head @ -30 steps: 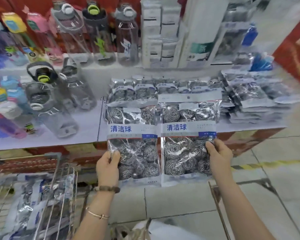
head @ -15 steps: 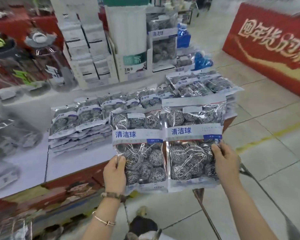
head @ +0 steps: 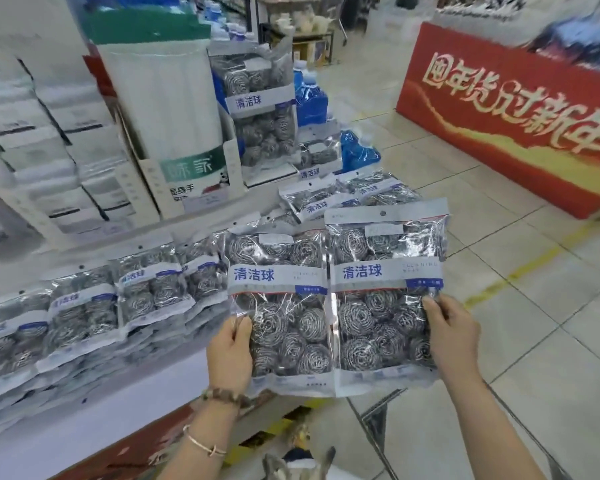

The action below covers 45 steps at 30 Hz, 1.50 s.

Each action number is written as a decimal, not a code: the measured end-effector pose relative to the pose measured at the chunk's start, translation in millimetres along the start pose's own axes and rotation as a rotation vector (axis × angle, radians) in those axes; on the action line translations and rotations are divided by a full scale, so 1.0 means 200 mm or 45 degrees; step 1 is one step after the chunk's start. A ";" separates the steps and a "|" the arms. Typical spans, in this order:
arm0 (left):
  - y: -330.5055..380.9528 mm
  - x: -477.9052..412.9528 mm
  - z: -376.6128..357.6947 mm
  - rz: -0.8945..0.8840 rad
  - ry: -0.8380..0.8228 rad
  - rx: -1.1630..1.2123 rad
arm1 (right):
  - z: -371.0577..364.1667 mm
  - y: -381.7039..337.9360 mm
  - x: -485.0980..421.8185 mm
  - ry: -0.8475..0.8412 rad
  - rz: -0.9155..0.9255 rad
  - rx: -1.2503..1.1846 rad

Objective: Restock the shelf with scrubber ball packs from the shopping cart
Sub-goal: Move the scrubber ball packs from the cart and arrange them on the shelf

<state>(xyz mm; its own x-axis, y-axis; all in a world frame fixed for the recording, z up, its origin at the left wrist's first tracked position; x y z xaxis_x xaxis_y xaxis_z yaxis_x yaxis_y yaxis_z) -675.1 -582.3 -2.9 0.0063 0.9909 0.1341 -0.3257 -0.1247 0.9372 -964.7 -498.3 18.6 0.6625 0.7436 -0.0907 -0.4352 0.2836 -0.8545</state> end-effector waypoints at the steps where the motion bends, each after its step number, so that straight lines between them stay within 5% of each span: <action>1: 0.02 -0.06 -0.03 0.003 -0.013 0.016 | 0.00 0.00 -0.06 0.006 -0.001 0.004; 19: 0.30 -0.66 -0.55 -0.045 0.061 0.015 | 0.04 0.14 -0.96 0.009 -0.036 0.005; 33: 0.51 -0.89 -1.13 0.221 0.411 -0.008 | -0.06 0.24 -2.09 -0.484 -0.019 0.051; 45: 0.59 -0.99 -1.23 0.339 0.491 0.043 | -0.31 0.32 -2.35 -0.726 -0.074 0.241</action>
<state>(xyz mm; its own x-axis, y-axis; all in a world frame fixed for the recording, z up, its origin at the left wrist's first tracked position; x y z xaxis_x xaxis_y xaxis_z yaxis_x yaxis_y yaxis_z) -946.4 -780.6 2.1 -0.4275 0.8694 0.2480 -0.2376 -0.3727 0.8970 -1265.7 -867.1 -25.2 0.2796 0.9163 0.2867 -0.5438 0.3972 -0.7393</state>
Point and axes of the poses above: each hand's wrist, its own x-axis away from the middle knuckle, its own z-axis out of the back of the hand, y = z × x, the point moved 2 cm from there along -x, towards the middle knuckle, and after that the axes turned 7 degrees about -y, right-handed, at the moved point
